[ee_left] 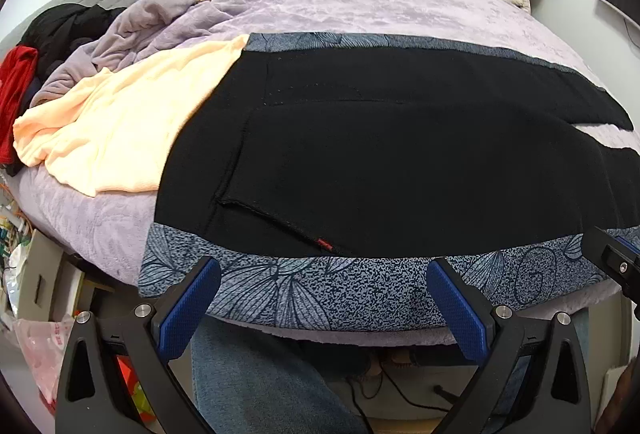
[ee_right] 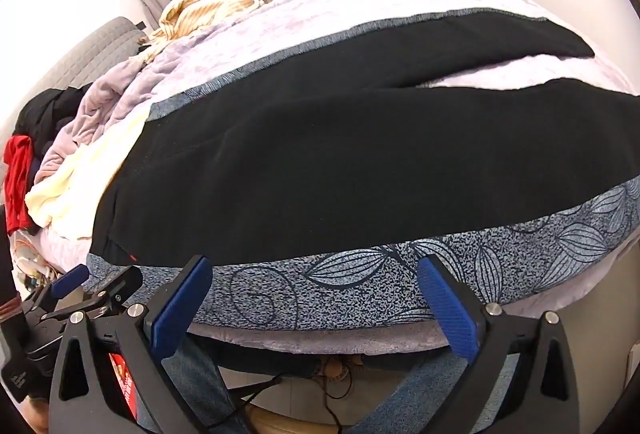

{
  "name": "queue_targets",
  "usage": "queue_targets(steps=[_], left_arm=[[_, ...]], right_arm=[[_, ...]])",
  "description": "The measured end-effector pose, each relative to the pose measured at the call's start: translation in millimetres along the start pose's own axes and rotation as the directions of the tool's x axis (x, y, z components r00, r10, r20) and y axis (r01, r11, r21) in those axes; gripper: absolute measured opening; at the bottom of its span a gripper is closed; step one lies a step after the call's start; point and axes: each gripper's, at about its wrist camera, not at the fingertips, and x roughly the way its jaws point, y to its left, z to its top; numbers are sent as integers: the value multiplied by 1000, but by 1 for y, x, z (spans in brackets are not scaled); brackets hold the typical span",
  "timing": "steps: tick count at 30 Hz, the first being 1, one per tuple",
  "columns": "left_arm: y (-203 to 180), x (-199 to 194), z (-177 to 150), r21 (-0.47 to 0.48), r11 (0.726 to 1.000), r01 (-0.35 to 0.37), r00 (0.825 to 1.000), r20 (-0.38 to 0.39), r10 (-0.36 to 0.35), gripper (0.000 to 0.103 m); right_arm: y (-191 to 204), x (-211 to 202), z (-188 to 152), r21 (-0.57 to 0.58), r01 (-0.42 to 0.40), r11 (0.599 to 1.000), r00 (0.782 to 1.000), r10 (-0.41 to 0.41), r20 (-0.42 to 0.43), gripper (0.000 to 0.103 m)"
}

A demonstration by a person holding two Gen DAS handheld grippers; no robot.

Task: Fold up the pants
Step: 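Move both grippers toward the patterned band of the black pants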

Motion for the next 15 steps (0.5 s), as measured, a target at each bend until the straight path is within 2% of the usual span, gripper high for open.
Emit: queue_targets(steps=[15], left_arm=[[-7,15,5,-18,999,32,998,-50,-33,103]], right_arm=[[-5,13,9,7,32,999,999,-31,-30,102]])
